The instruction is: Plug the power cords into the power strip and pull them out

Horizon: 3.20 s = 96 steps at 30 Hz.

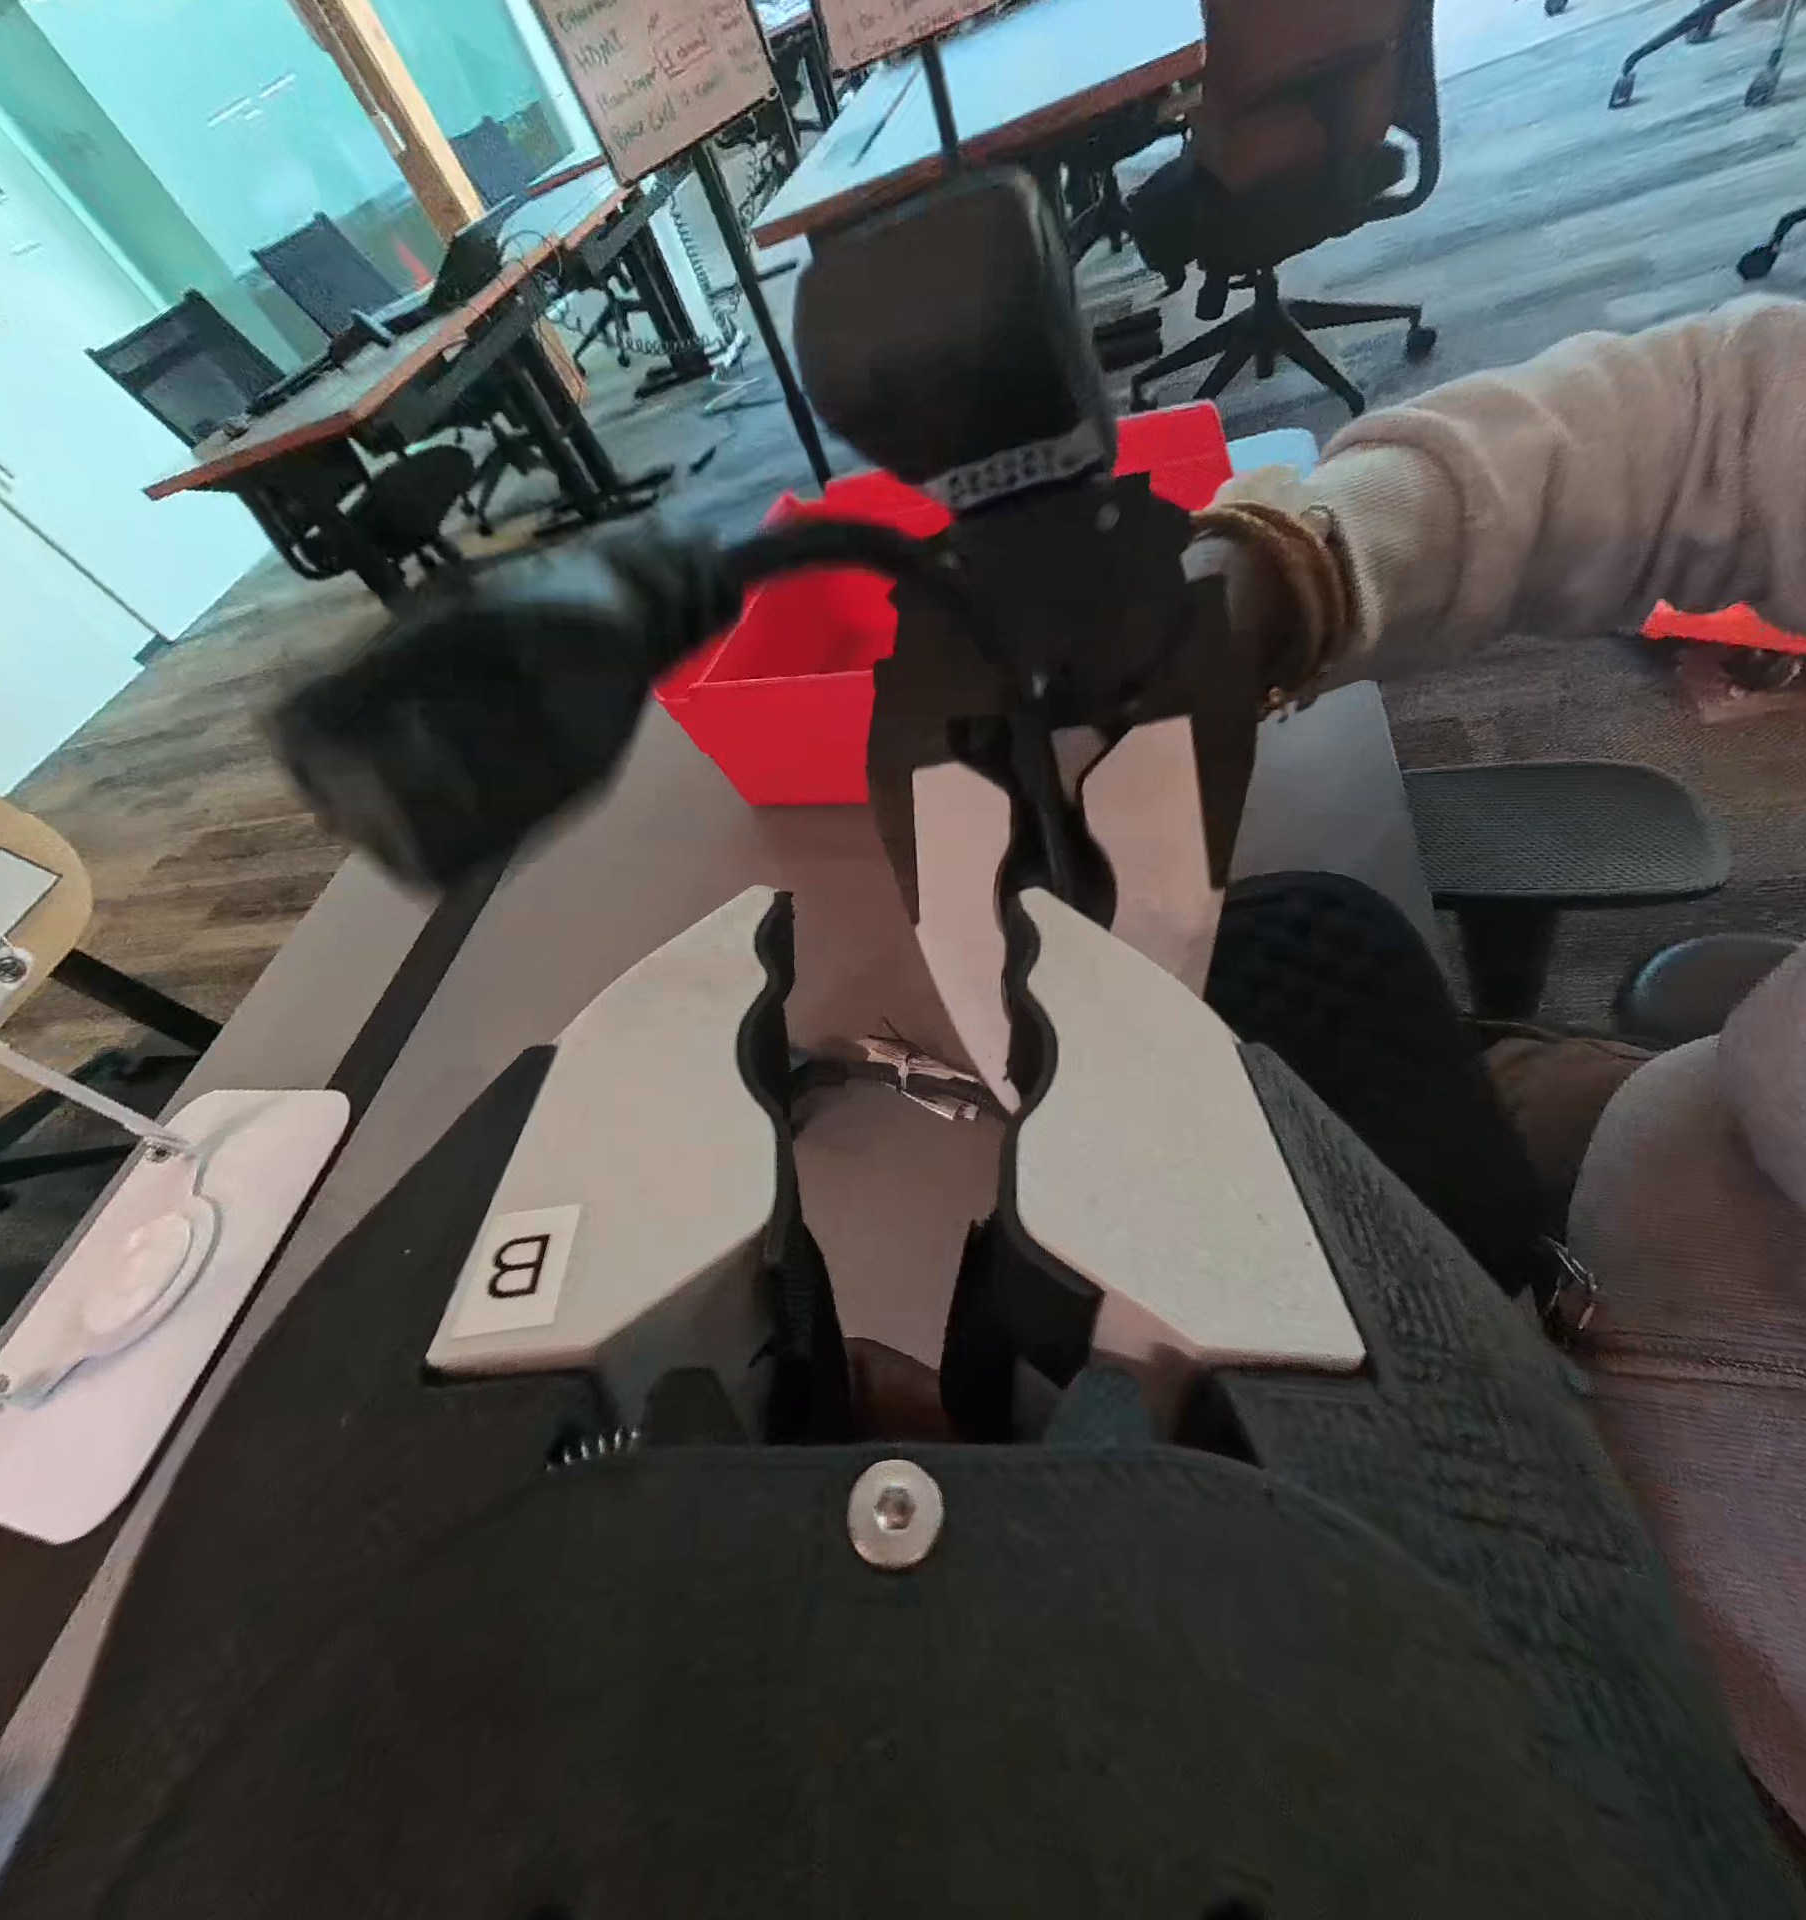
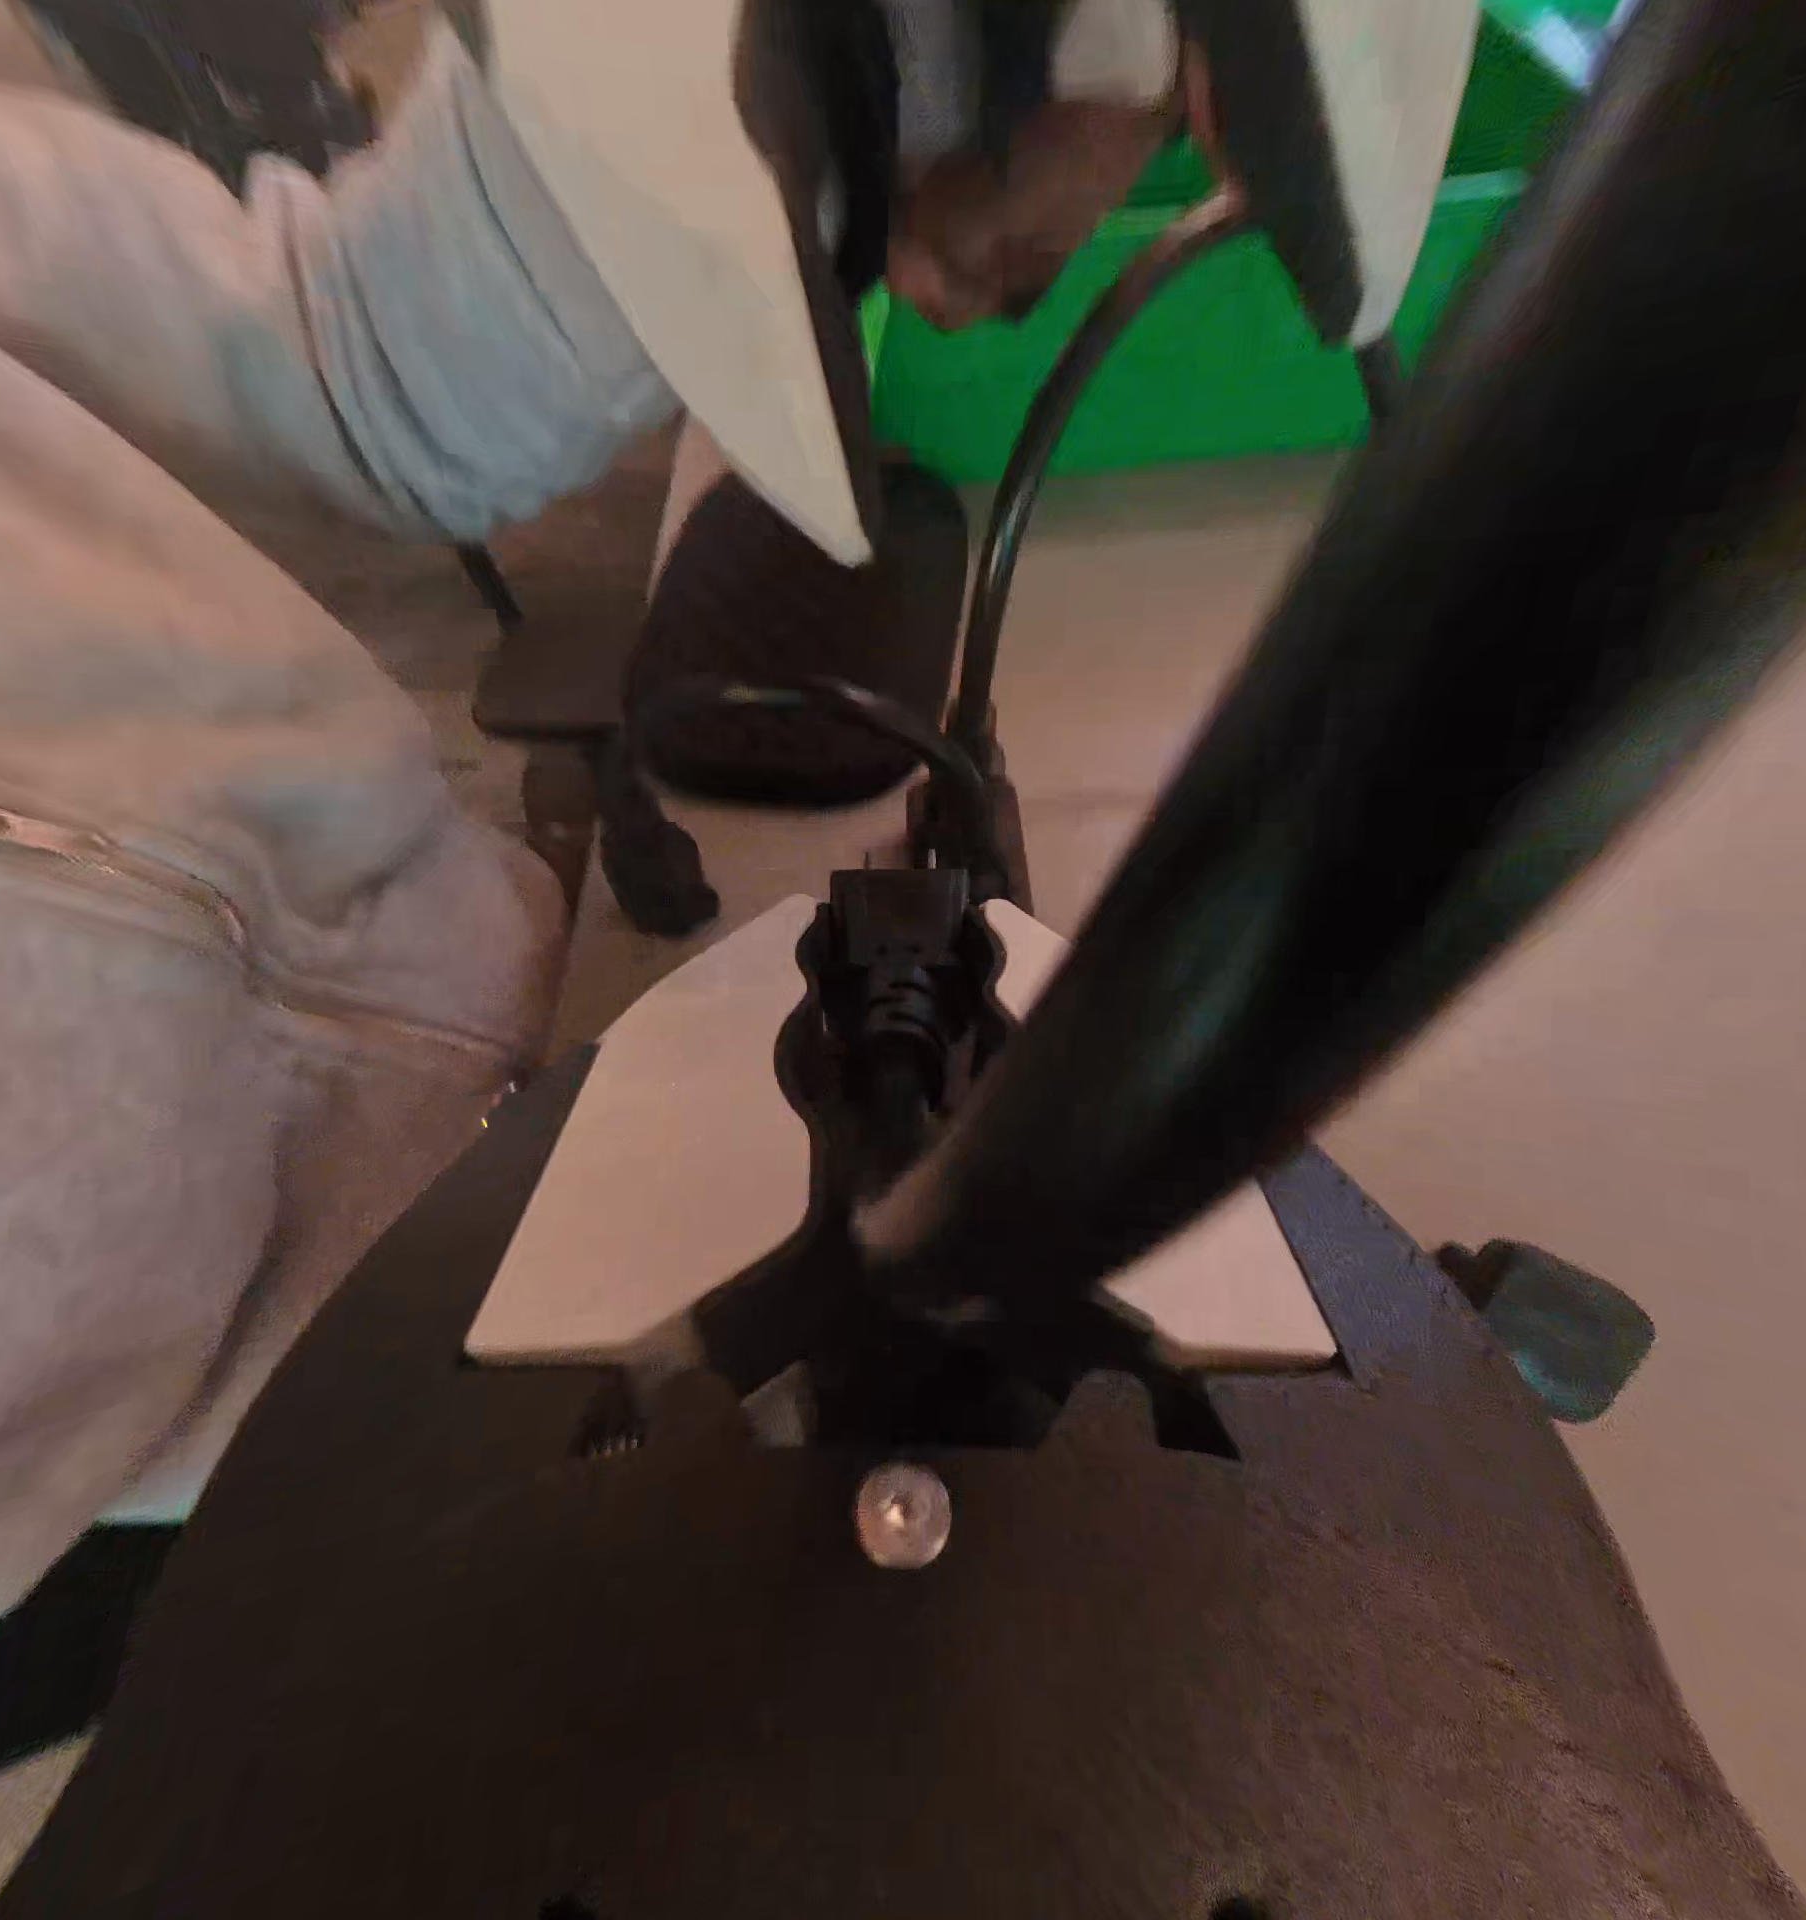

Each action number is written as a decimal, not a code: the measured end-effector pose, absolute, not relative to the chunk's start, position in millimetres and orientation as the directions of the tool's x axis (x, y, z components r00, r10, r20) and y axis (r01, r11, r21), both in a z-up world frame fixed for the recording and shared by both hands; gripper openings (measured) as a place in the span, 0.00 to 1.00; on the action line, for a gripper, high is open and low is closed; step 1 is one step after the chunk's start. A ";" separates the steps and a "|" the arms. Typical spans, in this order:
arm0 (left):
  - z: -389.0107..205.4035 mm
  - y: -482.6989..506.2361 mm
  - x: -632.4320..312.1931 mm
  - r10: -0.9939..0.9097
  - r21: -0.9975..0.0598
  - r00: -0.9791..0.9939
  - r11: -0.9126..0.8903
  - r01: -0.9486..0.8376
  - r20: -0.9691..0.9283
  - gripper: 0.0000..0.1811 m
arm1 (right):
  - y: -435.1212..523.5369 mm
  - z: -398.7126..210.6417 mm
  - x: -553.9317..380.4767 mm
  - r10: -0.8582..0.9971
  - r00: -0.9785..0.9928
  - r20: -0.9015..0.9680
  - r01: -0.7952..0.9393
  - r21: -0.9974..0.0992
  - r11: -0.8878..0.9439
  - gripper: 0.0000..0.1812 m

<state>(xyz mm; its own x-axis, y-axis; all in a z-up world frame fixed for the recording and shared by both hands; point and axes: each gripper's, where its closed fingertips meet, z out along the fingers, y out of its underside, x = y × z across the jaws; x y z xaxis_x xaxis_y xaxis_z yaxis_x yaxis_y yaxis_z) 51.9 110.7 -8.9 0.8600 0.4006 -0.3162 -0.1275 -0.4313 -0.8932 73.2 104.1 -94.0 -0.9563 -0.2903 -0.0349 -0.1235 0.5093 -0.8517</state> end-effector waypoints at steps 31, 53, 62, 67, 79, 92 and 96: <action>-128.0 3.6 115.4 0.554 -0.865 0.815 -0.479 0.149 -0.167 0.25 | 70.0 -178.8 60.0 -0.364 -0.931 -0.026 -0.351 -0.210 0.913 0.14; -191.5 38.7 73.5 0.450 -0.772 0.893 -0.568 0.285 -0.001 0.17 | 70.2 -181.2 60.1 -0.331 -0.943 -0.021 -0.305 -0.340 0.890 0.14; -183.9 39.0 74.7 0.442 -0.812 0.897 -0.517 0.270 0.016 0.33 | 67.6 -181.7 60.6 -0.320 -0.947 -0.024 -0.284 -0.404 0.870 0.15; -203.8 41.4 74.5 0.428 -0.713 0.903 -0.618 0.331 0.048 0.23 | 66.8 -184.3 60.9 -0.311 -0.950 -0.016 -0.274 -0.430 0.860 0.14; -204.1 41.3 74.4 0.428 -0.723 0.902 -0.607 0.331 0.054 0.23 | 77.9 -157.8 50.0 -0.246 -0.969 0.022 -0.223 -0.505 0.834 0.43; -204.6 41.4 74.2 0.430 -0.724 0.902 -0.607 0.327 0.047 0.23 | 64.6 -144.5 59.9 -0.323 -0.946 0.010 -0.288 -0.481 0.828 0.09; -204.6 41.9 74.1 0.430 -0.726 0.902 -0.605 0.326 0.048 0.23 | 73.4 -146.2 58.0 -0.325 -0.944 0.055 -0.323 -0.346 0.881 0.09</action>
<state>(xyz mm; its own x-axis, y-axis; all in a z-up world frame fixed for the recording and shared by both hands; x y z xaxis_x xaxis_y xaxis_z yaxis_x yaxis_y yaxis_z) 74.1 41.9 -204.6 0.9018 0.4295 0.0477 0.3265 -0.6048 -0.7264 58.0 73.4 -146.2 -0.9442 -0.3248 0.0547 -0.3230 0.8810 -0.3458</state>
